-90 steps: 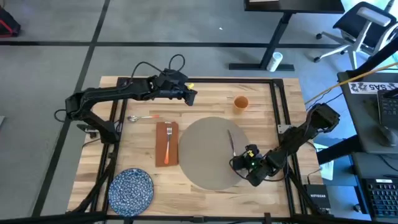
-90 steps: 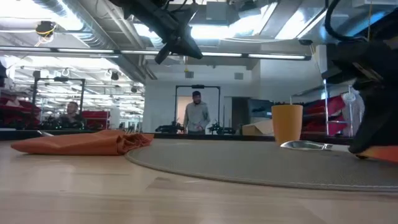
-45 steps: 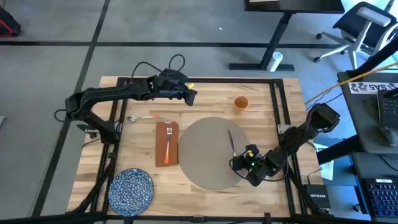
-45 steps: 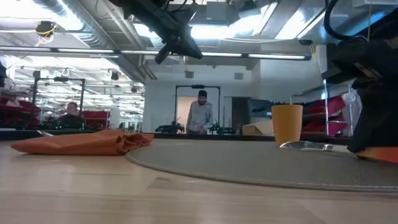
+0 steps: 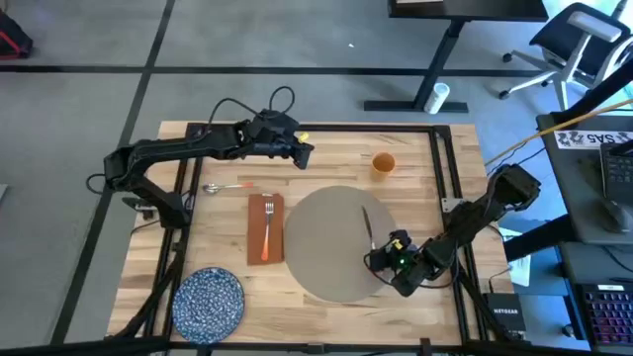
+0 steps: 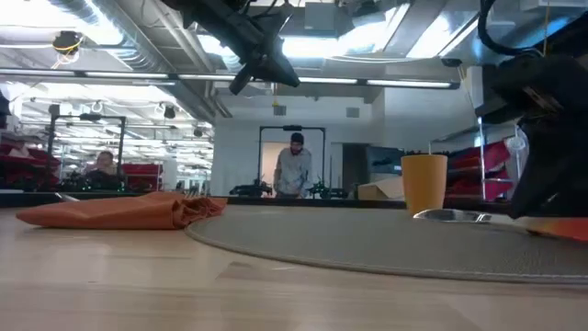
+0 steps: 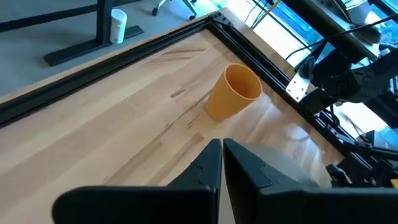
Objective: Set table place
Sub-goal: Put the orange knife on the gray mat
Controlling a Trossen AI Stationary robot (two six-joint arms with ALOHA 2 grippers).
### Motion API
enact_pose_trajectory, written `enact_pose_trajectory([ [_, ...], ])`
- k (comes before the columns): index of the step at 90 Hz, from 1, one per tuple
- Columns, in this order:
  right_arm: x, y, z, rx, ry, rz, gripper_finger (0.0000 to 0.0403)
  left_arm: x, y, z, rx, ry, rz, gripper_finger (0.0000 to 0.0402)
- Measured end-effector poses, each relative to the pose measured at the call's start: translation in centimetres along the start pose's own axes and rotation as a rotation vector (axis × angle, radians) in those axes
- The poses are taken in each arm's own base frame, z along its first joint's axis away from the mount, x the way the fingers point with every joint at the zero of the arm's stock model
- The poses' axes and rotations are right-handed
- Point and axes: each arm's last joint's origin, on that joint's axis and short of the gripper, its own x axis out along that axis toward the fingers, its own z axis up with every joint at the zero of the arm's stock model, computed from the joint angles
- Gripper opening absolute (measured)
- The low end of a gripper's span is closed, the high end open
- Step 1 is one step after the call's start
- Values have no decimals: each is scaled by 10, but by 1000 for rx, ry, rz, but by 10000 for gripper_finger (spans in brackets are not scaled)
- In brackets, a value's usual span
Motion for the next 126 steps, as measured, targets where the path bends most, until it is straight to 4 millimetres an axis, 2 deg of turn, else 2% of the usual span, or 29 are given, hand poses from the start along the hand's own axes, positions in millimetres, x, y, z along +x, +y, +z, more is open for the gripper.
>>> enact_pose_trajectory([
  [21,7,5,10,-28,-27,-18,144,0,0,0,6,1,0,0],
  [46,15,11,22,-39,-24,-31,149,0,-1,0,12,14,-24,0],
  [96,16,19,19,36,29,25,150,0,-8,-5,53,33,-57,0],
  [114,15,22,17,-38,75,16,151,0,-11,-6,59,36,-64,0],
  [126,17,24,20,-64,93,3,175,0,-13,-7,62,38,-69,0],
])
